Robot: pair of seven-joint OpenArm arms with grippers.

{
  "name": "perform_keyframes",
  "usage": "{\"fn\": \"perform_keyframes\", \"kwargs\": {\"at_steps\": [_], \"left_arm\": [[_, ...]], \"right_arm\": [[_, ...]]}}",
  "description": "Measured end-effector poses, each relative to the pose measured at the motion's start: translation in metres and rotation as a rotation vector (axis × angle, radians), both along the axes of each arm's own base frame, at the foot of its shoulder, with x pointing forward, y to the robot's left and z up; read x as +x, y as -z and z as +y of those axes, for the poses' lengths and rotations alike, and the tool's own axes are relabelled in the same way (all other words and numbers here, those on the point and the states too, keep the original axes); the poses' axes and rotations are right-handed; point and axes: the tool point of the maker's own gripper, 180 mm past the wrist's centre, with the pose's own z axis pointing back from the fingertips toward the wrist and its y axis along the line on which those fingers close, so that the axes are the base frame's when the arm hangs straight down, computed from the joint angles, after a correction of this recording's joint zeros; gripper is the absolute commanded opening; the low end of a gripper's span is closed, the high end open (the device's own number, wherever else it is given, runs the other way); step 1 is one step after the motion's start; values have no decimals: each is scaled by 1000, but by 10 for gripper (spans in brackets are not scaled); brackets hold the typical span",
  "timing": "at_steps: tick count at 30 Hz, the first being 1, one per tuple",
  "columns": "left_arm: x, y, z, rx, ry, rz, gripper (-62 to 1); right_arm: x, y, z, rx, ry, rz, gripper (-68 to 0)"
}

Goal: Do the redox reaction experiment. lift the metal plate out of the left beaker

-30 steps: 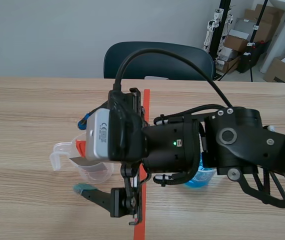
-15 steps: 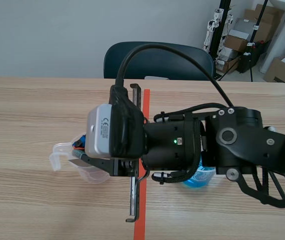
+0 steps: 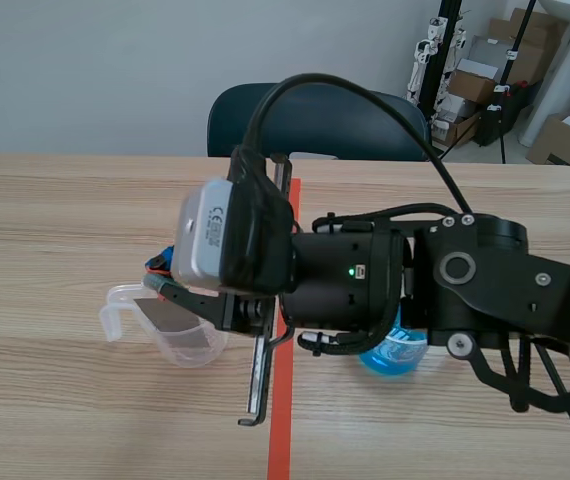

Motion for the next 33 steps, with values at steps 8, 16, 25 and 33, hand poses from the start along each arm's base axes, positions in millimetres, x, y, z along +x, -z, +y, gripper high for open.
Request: {"fn": "perform_keyframes", "kwargs": {"at_steps": [8, 16, 25, 33], "left_arm": [[0, 0, 0, 0, 0, 0, 14], [0, 0, 0, 0, 0, 0, 14], [0, 0, 0, 0, 0, 0, 14], [0, 0, 0, 0, 0, 0, 14]], "right_arm": [[17, -11, -2, 70, 79, 160, -673], [39, -26, -4, 115, 137, 267, -673], [53, -35, -6, 153, 181, 403, -673], [60, -27, -6, 147, 213, 491, -673]]}}
